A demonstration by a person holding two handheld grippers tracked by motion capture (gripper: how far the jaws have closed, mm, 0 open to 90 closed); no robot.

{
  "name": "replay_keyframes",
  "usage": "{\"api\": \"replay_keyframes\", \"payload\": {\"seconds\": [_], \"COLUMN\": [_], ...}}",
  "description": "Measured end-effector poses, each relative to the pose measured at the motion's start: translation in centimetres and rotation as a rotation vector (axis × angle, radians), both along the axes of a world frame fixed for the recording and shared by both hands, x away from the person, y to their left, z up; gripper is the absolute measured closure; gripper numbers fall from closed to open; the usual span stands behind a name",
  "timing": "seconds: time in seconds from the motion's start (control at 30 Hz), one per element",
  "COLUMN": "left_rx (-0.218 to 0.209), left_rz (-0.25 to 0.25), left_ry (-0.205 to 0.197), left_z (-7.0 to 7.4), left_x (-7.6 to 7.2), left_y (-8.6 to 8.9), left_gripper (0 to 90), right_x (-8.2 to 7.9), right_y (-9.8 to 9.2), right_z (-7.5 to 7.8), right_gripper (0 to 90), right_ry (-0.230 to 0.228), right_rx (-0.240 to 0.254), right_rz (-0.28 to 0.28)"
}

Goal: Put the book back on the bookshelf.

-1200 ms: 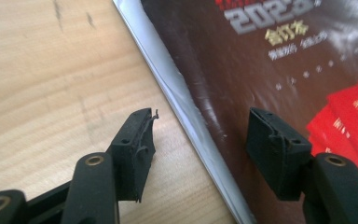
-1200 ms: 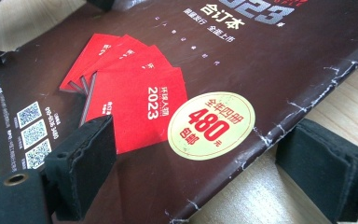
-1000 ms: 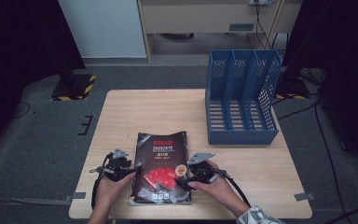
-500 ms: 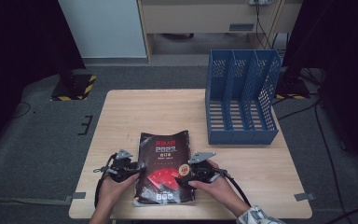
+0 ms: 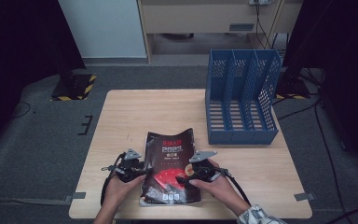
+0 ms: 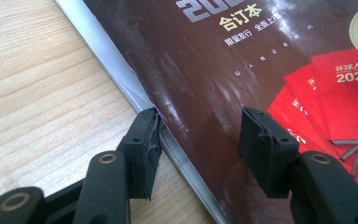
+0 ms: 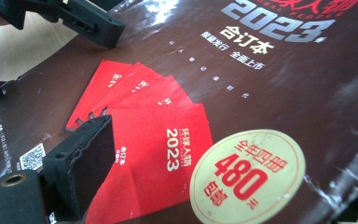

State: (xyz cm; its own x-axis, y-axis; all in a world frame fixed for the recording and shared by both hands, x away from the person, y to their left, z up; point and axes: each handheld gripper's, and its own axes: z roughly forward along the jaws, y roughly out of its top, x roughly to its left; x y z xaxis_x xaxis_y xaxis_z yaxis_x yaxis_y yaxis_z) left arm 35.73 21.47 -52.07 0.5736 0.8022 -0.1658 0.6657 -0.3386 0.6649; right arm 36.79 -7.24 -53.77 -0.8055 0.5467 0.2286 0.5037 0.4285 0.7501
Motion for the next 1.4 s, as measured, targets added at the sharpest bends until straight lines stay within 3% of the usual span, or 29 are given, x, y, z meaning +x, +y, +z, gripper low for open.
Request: {"api": "replay_keyframes", "payload": {"seconds": [0.17,0.3,0.47,0.6,0.73,0.9,1.07,1.13,1.2,1.27,1.37,1.4], "left_rx": [0.007,0.012,0.013,0.01,0.029,0.059,0.06,0.061,0.057,0.054,0.042,0.02], "left_rz": [-0.015,-0.028,-0.03,-0.026,-0.038,-0.039,-0.041,-0.043,-0.038,-0.035,-0.031,-0.023], "left_ry": [-0.013,-0.02,-0.022,-0.021,-0.026,-0.029,-0.029,-0.029,-0.032,-0.034,-0.033,-0.028], "left_z": [-0.1,-0.1,-0.1,-0.1,-0.1,0.0,0.0,0.0,0.0,0.0,-0.1,-0.2], "left_x": [0.3,0.5,0.6,0.7,1.0,1.2,1.4,1.4,1.3,1.2,1.2,1.2], "left_y": [-0.5,-0.8,-1.0,-1.1,-1.5,-2.1,-2.2,-2.2,-2.3,-2.3,-2.3,-2.2], "left_gripper": [48.3,48.2,48.2,48.4,48.4,48.4,48.7,48.7,48.5,48.4,48.1,47.7], "right_x": [0.9,1.7,2.1,2.2,2.3,2.4,2.9,2.8,2.8,3.0,3.1,3.1], "right_y": [0.2,0.3,0.4,0.5,0.7,0.5,0.5,0.8,0.8,0.5,0.2,0.0], "right_z": [0.4,0.6,0.7,0.8,0.9,0.9,1.1,1.2,1.2,1.2,1.3,1.5], "right_gripper": [12.3,19.1,30.2,34.2,40.9,42.7,39.1,48.6,51.9,61.9,68.7,73.8], "right_ry": [0.033,0.047,0.042,0.036,0.018,0.028,0.049,0.012,0.003,0.022,0.025,0.018], "right_rx": [-0.026,-0.034,-0.042,-0.053,-0.079,-0.079,-0.092,-0.133,-0.137,-0.117,-0.091,-0.072], "right_rz": [0.014,0.008,0.02,0.023,0.012,0.014,0.024,0.013,0.005,-0.02,-0.039,-0.05]}}
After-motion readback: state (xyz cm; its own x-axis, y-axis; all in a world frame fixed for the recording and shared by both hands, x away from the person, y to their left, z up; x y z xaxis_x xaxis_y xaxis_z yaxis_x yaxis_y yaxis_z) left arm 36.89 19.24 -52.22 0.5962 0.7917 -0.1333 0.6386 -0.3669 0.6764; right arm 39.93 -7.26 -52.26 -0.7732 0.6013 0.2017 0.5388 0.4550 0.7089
